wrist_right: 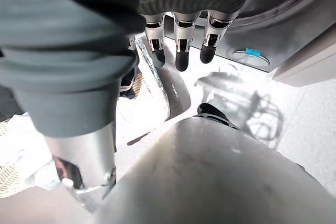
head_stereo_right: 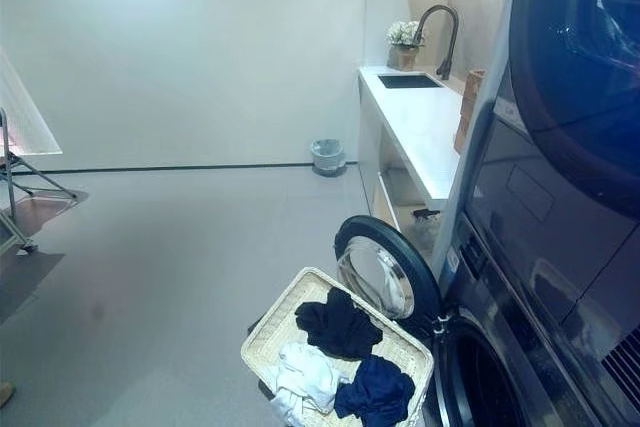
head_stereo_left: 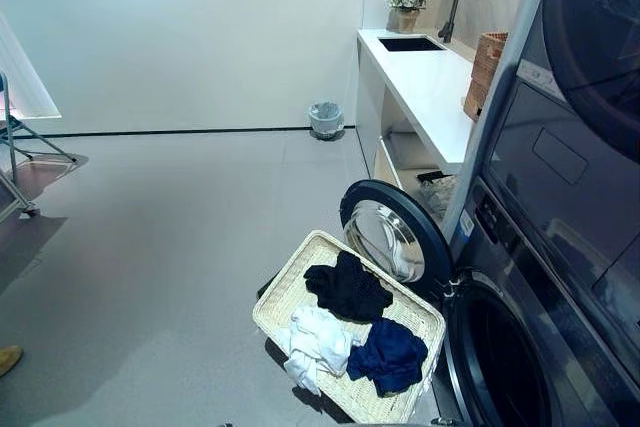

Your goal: Put the clothes into the washing machine.

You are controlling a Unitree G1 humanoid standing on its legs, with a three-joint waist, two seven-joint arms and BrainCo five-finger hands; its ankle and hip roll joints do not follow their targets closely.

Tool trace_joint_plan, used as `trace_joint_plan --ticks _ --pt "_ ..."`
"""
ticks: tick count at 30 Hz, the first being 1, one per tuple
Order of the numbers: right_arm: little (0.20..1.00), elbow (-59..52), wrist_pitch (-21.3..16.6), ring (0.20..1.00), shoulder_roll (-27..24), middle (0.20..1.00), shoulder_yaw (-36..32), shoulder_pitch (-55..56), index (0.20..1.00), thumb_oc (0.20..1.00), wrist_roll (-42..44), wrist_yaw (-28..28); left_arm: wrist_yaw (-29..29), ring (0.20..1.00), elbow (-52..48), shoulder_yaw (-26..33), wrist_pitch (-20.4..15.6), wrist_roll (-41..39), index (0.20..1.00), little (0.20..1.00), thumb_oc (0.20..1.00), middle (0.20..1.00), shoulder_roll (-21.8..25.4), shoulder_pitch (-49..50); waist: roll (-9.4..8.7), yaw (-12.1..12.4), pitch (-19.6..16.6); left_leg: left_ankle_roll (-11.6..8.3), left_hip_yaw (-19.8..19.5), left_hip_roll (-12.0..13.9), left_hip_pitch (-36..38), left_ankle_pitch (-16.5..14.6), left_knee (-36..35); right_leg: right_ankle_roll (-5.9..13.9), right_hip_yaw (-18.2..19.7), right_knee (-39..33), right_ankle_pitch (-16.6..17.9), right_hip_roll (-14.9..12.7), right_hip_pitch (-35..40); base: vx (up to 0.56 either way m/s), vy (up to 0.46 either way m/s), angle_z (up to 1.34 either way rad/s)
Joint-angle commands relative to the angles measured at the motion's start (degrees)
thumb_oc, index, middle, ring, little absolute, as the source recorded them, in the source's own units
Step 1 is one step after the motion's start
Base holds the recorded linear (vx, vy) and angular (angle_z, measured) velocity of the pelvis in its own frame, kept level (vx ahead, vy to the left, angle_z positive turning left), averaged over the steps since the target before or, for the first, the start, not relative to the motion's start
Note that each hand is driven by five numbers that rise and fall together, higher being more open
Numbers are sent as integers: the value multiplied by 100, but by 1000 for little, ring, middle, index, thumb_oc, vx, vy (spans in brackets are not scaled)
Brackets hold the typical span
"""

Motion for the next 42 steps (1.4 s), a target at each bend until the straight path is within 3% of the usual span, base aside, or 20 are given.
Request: trace_joint_plan --ticks 1,5,11,22,32,42 --pt "1000 191 -34 1000 -49 1000 270 -557 1000 1000 88 -3 746 1000 16 -27 -383 356 1000 1000 1000 1000 76 -774 -162 -55 558 386 447 -621 -2 -461 137 369 234 175 -326 3 -11 15 70 -8" --pt "1000 75 -126 1000 -231 1000 381 -730 1000 1000 202 21 1398 1000 -136 -181 -457 428 1000 1000 1000 1000 200 -1137 -122 -147 832 399 505 -637 -348 -490 394 348 386 288 -289 -27 -361 -23 84 -10" --pt "1000 -132 -228 1000 -427 1000 540 -1101 1000 1000 392 46 1931 1000 -218 -324 -471 241 1000 1000 1000 1000 346 -1781 -105 -283 1342 441 555 -692 -971 -559 900 333 679 620 -243 -85 -994 -50 94 -15" --pt "1000 -432 -278 1000 -476 1000 853 -1920 1000 1000 890 -137 2042 1000 -55 -480 -563 18 1000 1000 1000 1000 750 -3163 -328 -588 2199 541 741 -732 -2404 -792 2093 401 1233 1445 -110 -163 -2541 -76 62 -24" --pt "1000 -578 -295 1000 -462 1000 950 -2231 1000 1000 1242 -288 1946 1000 206 -556 -578 87 1000 1000 1000 1000 1035 -4105 -557 -826 2570 529 866 -683 -3101 -1077 2814 408 1403 1702 -34 -68 -3187 -20 18 -19" --pt "1000 -851 -369 1000 -437 1000 1129 -2321 1000 1000 1659 -414 2071 1000 260 -850 -709 51 1000 1000 1000 1000 1258 -5075 -745 -1061 2571 458 871 -708 -3836 -1104 3043 391 1419 1669 159 30 -3891 -3 -27 -11"
